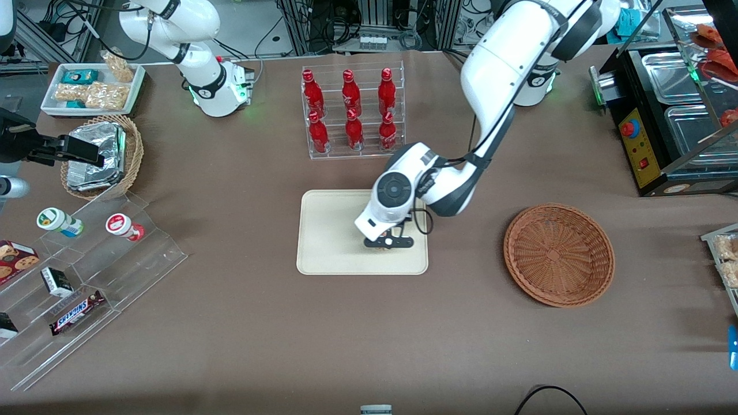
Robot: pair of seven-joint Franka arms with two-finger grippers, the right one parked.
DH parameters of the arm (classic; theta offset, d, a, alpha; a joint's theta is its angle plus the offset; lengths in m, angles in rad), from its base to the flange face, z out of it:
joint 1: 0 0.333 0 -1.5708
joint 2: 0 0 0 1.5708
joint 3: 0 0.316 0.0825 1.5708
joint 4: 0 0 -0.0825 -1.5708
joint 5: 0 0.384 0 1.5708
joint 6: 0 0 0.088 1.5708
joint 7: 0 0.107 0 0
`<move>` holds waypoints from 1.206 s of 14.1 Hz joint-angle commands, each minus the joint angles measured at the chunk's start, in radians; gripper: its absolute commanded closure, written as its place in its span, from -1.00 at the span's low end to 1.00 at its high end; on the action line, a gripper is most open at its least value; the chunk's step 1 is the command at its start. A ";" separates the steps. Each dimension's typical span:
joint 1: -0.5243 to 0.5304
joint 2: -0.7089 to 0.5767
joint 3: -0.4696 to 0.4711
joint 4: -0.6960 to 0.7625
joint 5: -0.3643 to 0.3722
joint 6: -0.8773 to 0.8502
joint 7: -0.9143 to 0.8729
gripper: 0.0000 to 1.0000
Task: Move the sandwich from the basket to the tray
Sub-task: 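Carry the sandwich over the cream tray and lower it onto it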
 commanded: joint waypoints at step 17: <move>-0.045 -0.069 0.154 0.121 0.009 -0.138 -0.042 -1.00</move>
